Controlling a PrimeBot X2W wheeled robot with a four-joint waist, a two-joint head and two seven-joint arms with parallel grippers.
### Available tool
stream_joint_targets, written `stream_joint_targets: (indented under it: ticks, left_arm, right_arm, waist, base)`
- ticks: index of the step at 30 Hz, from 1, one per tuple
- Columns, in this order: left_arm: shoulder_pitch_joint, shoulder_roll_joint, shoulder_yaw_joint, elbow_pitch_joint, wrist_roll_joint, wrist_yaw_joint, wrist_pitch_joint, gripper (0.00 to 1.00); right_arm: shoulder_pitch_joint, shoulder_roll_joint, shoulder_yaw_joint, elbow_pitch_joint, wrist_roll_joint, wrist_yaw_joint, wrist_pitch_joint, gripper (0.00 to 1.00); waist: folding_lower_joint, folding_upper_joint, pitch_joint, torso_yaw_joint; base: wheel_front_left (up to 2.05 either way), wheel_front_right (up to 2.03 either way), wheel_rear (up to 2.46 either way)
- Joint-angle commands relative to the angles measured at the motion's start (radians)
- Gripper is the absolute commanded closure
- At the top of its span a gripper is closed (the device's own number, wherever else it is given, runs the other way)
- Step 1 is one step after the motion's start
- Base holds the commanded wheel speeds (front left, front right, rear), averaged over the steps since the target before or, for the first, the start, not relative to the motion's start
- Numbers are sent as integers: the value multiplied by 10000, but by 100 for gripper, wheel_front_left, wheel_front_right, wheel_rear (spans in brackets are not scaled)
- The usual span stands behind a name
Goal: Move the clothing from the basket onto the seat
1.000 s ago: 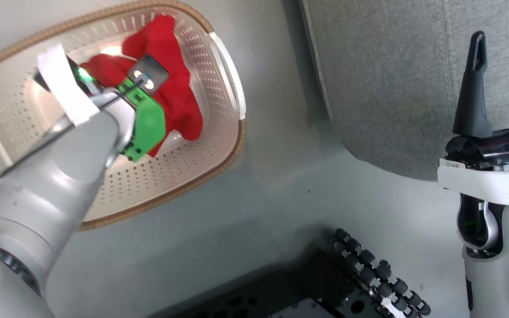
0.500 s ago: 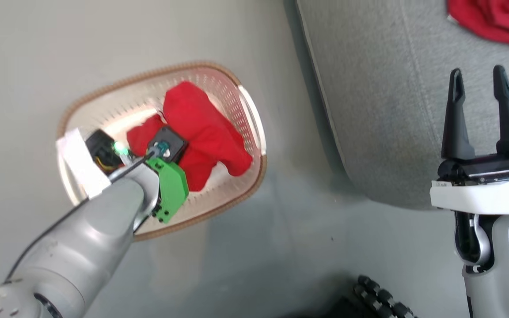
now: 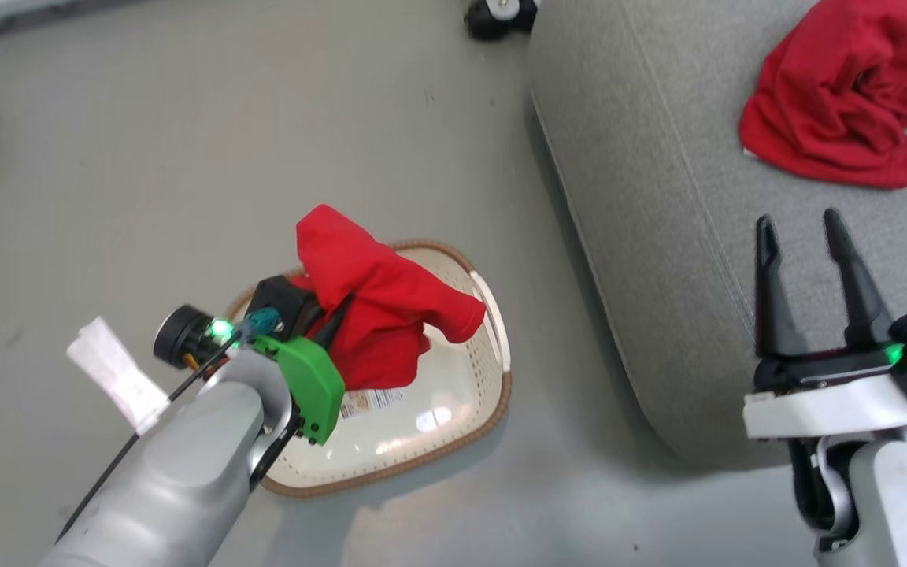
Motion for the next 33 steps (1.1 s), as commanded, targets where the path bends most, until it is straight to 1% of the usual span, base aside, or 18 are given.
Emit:
stream_joint_targets:
  ticks: [1,6,11,13,17,22,26,30,33]
  left_arm:
    - [446,192,365,-305,221,148,-27,100]
    - [1613,500,1863,-1807,1080,401,-28,100]
    - [2541,619,3363,-3303,1878,652,-30,100]
    - [2862,638,3973,-3864,2200,726,-30,100]
    - [3623,464,5393,-5149,2652,855,-29,100]
    - [4660,37,7012,-6877,3357,695,-19,100]
    - [5413,-515,8141,-8333,4163,415,-19,100]
    - [5907,-1057,8910,-9608,4831,111,-18,100]
    - [6111,-1327,9074,-10359,5147,-78,-18,100]
  right_arm:
    - [288,-72,165,112,41,0,-26,0]
    - [719,-91,545,387,218,0,-26,0]
    - [1003,-70,732,474,281,0,-26,0]
    - [1057,-90,802,499,322,0,-26,0]
    - [1179,-115,940,535,338,0,-26,0]
    - [1258,-112,1079,517,382,0,-26,0]
    - [1349,-155,1223,502,337,0,-26,0]
    - [1388,-165,1269,478,299,0,-26,0]
    - [1422,-189,1305,469,273,0,-26,0]
  waist:
    - [1,-1,-1792,571]
    - [1,-1,-2819,652]
    - [1,-1,-3328,786]
    - [1,-1,-3475,823]
    - [1,-1,-3703,882]
    - [1,-1,-3831,920]
    - [1,-1,-3868,976]
    - [1,-1,-3874,1021]
    - [1,-1,-3854,1047]
  base:
    - [0,0,0]
    - [0,0,0]
    - [0,0,0]
    - [0,0,0]
    - [0,0,0]
    - [0,0,0]
    - [0,0,0]
    - [0,0,0]
    - [0,0,0]
